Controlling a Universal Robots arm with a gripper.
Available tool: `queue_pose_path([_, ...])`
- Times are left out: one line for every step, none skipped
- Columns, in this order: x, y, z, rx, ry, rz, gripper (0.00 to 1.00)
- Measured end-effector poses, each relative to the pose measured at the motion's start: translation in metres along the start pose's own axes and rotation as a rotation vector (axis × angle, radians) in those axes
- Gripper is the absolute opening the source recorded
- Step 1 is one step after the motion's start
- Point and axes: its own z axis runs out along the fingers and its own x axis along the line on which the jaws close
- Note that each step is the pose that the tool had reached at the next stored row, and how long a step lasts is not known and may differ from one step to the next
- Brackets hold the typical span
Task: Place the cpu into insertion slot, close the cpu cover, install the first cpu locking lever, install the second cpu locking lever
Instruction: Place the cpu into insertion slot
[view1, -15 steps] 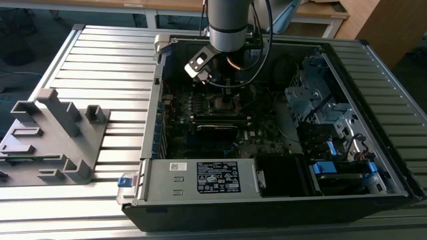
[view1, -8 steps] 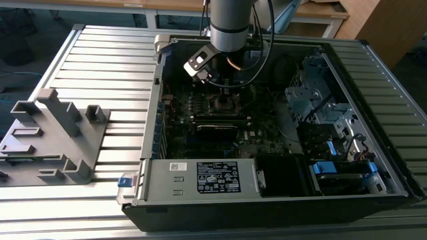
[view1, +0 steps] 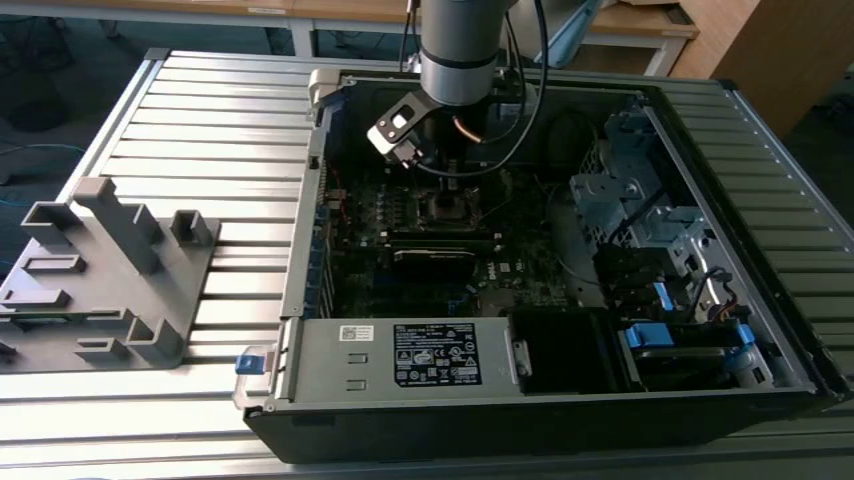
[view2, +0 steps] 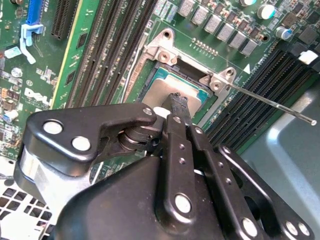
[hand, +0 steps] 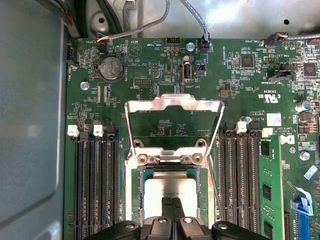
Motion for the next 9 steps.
queue_pose_path([0.0000, 0.0000, 0.0000, 0.0001, -0.0001, 0.000, 0.10])
queue_pose_path([0.0000, 0.0000, 0.0001, 0.0000, 0.0000, 0.000, 0.10])
queue_pose_path([0.0000, 0.0000, 0.0001, 0.0001, 0.0000, 0.000, 0.10])
queue_pose_path([0.0000, 0.0000, 0.0002, 0.0000, 0.0000, 0.000, 0.10])
queue_pose_path([0.0000, 0.0000, 0.0002, -0.0001, 0.0000, 0.000, 0.10])
queue_pose_path([0.0001, 0.0000, 0.0009, -0.0002, 0.0005, 0.000, 0.10])
queue_pose_path([0.0001, 0.0000, 0.0017, -0.0002, 0.0003, 0.000, 0.10])
queue_pose_path([0.0001, -0.0001, 0.0024, 0.0000, 0.0001, 0.000, 0.10])
queue_pose_path([0.0000, -0.0001, 0.0028, 0.0000, 0.0001, 0.000, 0.10])
